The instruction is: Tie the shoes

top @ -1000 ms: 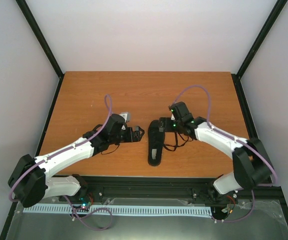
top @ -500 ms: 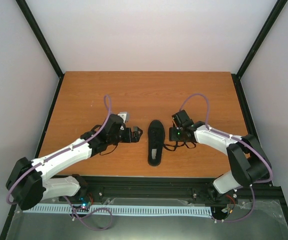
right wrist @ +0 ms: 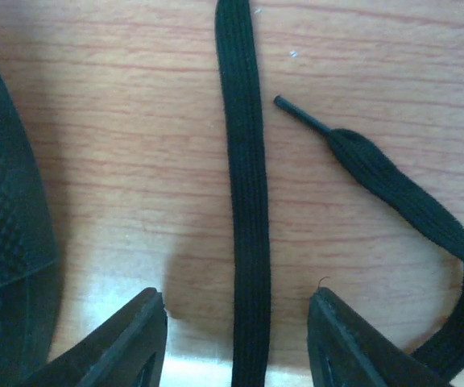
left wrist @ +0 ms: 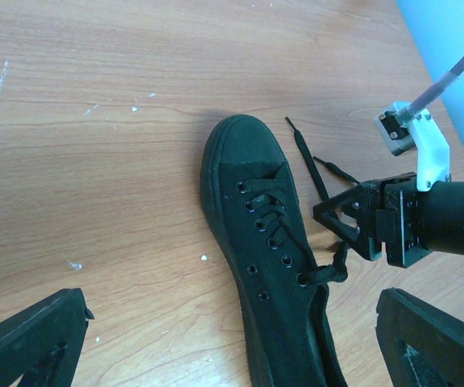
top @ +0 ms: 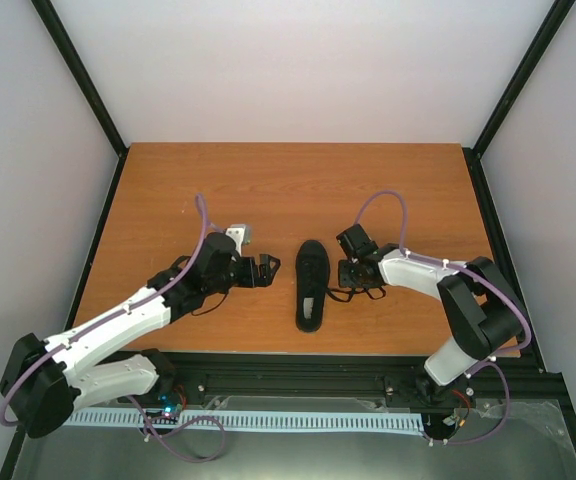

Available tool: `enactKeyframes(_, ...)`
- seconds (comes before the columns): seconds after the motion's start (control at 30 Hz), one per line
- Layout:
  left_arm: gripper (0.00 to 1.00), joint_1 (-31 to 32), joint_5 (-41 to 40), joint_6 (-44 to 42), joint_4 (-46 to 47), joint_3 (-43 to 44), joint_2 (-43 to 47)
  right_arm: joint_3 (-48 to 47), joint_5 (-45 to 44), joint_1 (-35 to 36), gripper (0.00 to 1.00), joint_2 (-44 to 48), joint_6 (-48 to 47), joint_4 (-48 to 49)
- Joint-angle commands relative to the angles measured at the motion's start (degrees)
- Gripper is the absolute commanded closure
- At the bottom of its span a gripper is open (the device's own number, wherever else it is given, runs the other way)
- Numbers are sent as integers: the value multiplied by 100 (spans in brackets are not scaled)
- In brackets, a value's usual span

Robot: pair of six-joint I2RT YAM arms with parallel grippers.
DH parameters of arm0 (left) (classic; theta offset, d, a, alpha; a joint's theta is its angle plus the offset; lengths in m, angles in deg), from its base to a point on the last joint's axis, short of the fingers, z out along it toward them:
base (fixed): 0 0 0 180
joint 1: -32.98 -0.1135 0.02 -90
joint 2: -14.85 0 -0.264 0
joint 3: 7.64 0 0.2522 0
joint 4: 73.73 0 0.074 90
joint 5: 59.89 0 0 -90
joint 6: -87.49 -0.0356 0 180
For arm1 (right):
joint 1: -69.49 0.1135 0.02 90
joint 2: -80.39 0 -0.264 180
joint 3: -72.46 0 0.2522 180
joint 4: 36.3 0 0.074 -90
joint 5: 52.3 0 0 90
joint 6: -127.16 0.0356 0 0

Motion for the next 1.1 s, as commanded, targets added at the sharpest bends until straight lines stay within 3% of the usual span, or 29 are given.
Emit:
enactKeyframes(0.0, 0, -41, -170, -160, -125, -14, 248, -5, -146, 45, 55, -151, 193, 111)
enactKeyframes(0.07, 0, -41, -188, -145, -174, -54, 356, 15, -127, 44, 66, -166, 241, 162)
enactKeyframes(0.17, 0, -45, -235, -148, -237, -92, 528, -1, -103, 45, 94, -73, 247, 193)
enactKeyframes(0.2, 0, -41, -251, -159, -246, -82, 579, -46, -148, 45, 97, 16, 220, 158)
enactKeyframes(0.43, 0, -41, -40, -354, 190, 156, 543, -503, -284, 40, 97, 1437, -225, -39)
enactKeyframes(0.8, 1, -41, 1626, -485, 1962, 576, -668, -799, 684, 42, 97, 2550, -167, 213)
enactKeyframes(1.07, 13, -41, 1843, -601, 1687, 762, -1341, 65, 240, 42, 97, 3385, 816, -189)
